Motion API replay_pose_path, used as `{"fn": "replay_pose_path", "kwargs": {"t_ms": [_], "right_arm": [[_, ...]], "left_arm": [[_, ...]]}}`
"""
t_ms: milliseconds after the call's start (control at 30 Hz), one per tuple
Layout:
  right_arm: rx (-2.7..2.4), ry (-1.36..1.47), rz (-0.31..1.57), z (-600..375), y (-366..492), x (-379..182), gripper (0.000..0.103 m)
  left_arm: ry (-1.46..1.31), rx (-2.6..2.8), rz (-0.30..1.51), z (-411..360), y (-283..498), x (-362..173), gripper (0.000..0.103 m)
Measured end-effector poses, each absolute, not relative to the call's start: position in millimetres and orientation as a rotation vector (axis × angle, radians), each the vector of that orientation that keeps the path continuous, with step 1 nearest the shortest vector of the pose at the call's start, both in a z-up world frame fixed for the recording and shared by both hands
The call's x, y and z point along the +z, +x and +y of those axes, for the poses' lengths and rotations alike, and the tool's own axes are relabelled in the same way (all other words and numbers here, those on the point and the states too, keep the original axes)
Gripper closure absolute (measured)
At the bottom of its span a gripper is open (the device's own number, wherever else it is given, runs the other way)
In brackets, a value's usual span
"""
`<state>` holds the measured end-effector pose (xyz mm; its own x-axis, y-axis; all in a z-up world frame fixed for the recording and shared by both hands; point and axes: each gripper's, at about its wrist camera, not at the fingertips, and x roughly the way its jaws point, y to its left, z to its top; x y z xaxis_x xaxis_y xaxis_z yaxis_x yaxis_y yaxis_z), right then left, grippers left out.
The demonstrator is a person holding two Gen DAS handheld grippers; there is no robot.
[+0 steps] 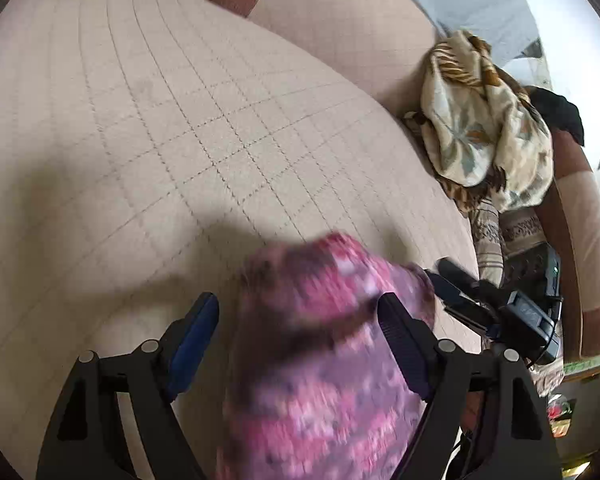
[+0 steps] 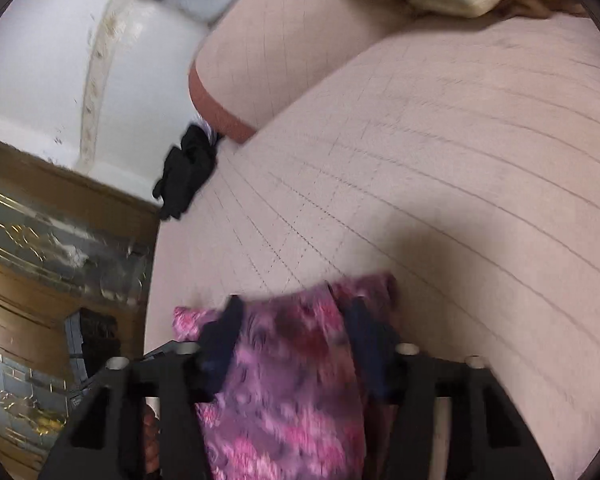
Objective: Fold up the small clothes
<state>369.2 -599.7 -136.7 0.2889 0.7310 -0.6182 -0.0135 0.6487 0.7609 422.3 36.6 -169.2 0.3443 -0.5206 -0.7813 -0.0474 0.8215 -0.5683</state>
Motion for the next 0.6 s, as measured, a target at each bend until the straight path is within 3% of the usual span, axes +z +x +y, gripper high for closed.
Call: {"fn": "replay_pose_path", "kwargs": {"t_ms": [33, 67, 100, 133, 167, 233, 367, 467, 567, 600], "right_arm": [[0.563, 0.699, 1.229, -590, 379, -145, 0.055], [0.557, 0.663, 1.274, -577, 387, -156, 0.065], [0.525, 0.626, 1.328, -562, 395, -168, 0.079], [0.504, 0.643, 1.341, -558, 394, -174, 0.085], [0.499, 0.707, 1.335, -557, 392, -180, 0.095], [0.452, 0.761, 1.303, -559, 386, -179, 0.095], [0.469, 0.76, 1.178, -549, 373, -153, 0.097], [0.442, 0.784, 1.255, -533, 387, -187, 0.097], [0.443, 0.775, 1.309, -496, 396, -216, 0.095], [0.424, 0.779, 1.313, -498, 393, -218, 0.085]], "left_arm": [[-0.564, -0.297, 1.219, 37, 427, -178, 0.022], [-0.581, -0.281, 1.235, 38, 428, -183, 0.025], [-0.621, -0.289, 1.238, 41, 427, -187, 0.038], [-0.678, -0.328, 1.223, 43, 424, -188, 0.052], [-0.675, -0.32, 1.209, 44, 422, -184, 0.055], [-0.663, -0.336, 1.184, 41, 415, -174, 0.068], [-0.623, -0.408, 1.093, 35, 406, -153, 0.068], [-0.668, -0.338, 1.19, 42, 421, -185, 0.064], [-0.684, -0.312, 1.197, 50, 408, -171, 0.053], [-0.651, -0.305, 1.171, 50, 399, -158, 0.044]]}}
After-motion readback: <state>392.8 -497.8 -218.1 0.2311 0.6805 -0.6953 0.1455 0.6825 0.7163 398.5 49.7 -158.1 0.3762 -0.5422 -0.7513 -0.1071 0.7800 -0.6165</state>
